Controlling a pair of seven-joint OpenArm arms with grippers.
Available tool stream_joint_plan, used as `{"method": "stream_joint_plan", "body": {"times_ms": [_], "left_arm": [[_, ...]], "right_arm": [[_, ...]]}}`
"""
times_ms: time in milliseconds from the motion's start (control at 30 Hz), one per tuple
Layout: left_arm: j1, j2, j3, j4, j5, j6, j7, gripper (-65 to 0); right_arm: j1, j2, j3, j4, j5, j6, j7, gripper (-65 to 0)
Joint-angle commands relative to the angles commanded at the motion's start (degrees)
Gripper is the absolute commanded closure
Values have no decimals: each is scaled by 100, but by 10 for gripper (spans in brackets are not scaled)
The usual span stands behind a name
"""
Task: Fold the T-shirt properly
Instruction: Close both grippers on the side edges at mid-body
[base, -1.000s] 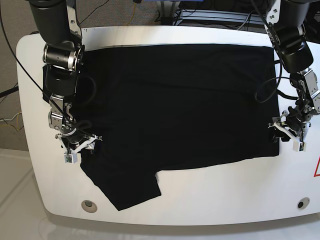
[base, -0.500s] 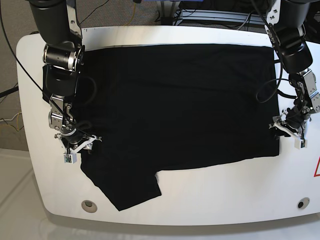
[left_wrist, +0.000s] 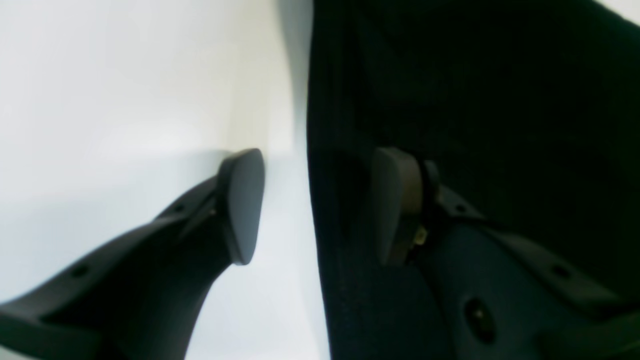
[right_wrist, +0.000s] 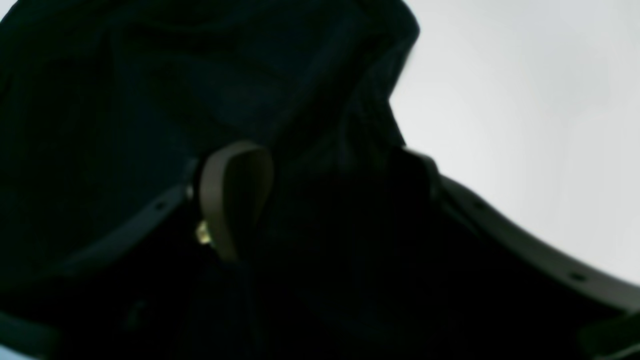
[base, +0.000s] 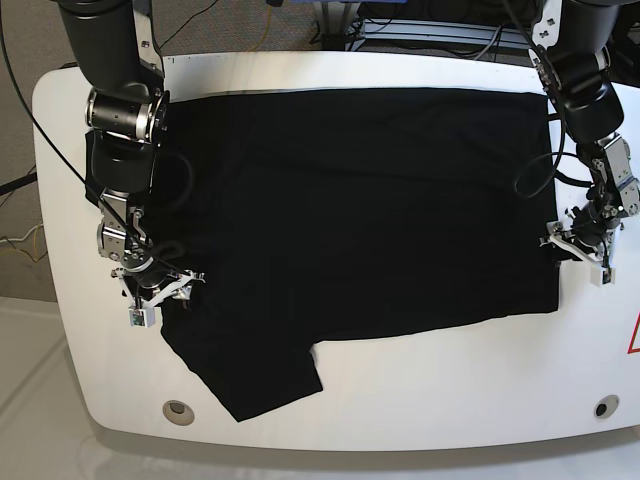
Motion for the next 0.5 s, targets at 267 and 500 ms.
{"method": "stream_joint_plan", "body": {"times_ms": [267,500], "left_arm": [[16,-1,22,-83,15,-168,-73,-329],[-56,7,94,-239,-141,-210,-75,-323]], "right_arm": [[-16,-29,-18,-121,-56,1,313,-406],[-43,-115,16,-81,-282,58,439,-222]]}}
